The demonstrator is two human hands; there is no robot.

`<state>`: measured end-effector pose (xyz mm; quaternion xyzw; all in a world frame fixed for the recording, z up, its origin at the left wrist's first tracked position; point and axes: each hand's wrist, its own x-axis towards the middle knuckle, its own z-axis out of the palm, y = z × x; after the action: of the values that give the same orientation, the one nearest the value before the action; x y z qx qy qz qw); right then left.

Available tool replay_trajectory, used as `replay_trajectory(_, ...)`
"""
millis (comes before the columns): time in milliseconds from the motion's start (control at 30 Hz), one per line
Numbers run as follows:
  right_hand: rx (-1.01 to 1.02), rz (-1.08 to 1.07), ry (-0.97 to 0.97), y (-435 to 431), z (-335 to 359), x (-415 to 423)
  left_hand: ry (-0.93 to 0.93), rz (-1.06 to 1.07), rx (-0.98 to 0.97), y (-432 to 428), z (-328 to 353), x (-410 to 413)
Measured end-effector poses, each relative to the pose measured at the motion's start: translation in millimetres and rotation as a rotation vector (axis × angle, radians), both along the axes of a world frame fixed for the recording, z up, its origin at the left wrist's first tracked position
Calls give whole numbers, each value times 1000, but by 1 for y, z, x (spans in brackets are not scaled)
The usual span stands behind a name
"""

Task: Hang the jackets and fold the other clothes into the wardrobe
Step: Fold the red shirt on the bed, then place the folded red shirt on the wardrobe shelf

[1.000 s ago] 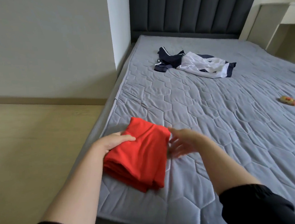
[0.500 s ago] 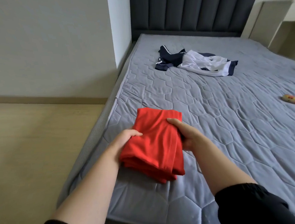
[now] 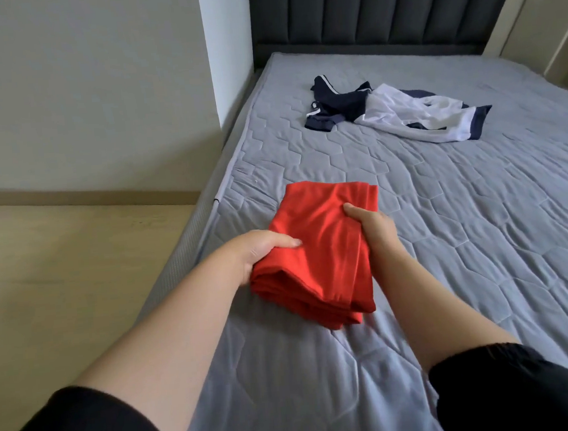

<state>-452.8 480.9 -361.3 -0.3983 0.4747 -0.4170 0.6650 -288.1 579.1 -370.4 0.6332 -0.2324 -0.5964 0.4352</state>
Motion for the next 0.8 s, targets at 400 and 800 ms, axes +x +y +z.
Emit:
replay_trajectory(400, 52, 25, 239, 21, 187, 42, -270, 141, 102, 29, 206, 27)
replay_trajectory(800, -552, 514, 725, 140, 547, 202, -1208, -29, 131, 183, 592, 172)
